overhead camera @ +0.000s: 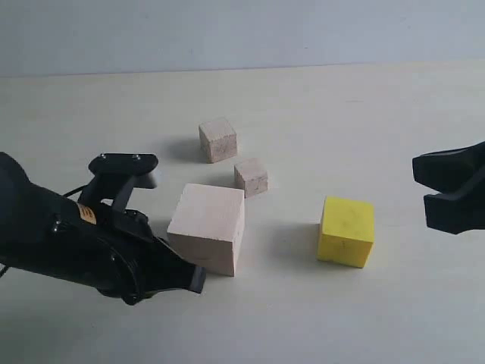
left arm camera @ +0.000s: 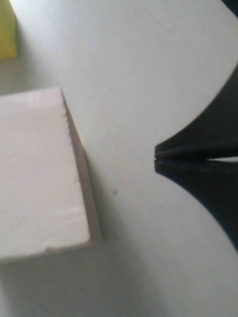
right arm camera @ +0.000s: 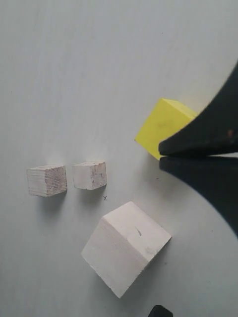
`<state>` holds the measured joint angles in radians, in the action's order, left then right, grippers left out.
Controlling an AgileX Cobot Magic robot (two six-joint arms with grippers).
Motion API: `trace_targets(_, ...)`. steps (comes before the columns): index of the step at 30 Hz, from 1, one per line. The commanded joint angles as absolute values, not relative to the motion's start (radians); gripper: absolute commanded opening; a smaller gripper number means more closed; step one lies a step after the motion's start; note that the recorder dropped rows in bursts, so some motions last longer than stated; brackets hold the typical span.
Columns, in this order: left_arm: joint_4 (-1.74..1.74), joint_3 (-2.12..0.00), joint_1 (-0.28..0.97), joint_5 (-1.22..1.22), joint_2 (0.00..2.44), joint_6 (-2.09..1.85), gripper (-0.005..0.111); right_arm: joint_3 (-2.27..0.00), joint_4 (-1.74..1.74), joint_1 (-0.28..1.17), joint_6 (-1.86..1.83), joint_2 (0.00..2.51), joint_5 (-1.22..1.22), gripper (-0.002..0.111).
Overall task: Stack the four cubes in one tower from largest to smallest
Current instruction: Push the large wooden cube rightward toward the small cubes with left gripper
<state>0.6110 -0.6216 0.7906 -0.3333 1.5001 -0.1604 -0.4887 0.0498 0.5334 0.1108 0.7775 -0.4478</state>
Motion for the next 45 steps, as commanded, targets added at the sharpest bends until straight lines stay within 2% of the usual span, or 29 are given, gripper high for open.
trace_targets(1, 0.643, -0.629, 0.829, -0.253, 1.526, -0.153, 0.0, -0.498, 0.051, 0.536, 0.11, 0.778, -0.44, 0.0)
trace_targets(8, 0.643, -0.754, 0.827, -0.199, 1.661, -0.153, 0.0, -0.498, 0.049, 0.536, 0.11, 0.778, -0.444, 0.0)
trace_targets(13, 0.641, -0.771, 0.825, -0.147, 1.735, -0.153, 0.0, -0.498, 0.049, 0.536, 0.11, 0.778, -0.462, 0.0)
trace_targets(23, 0.639, -0.771, 0.76, -0.117, 1.735, -0.156, 0.0, -0.498, 0.05, 0.536, 0.11, 0.778, -0.456, 0.0)
trace_targets(33, 0.646, -0.785, 0.758, -0.126, 1.735, -0.155, 0.0, -0.498, 0.05, 0.536, 0.11, 0.778, -0.454, 0.0)
trace_targets(40, 0.646, -0.805, 0.828, -0.129, 1.736, -0.155, 0.0, -0.498, 0.05, 0.536, 0.11, 0.778, -0.452, 0.0)
trace_targets(45, 0.655, -0.805, 0.835, -0.117, 1.739, -0.15, 0.0, -0.498, 0.051, 0.536, 0.11, 0.778, -0.452, 0.0)
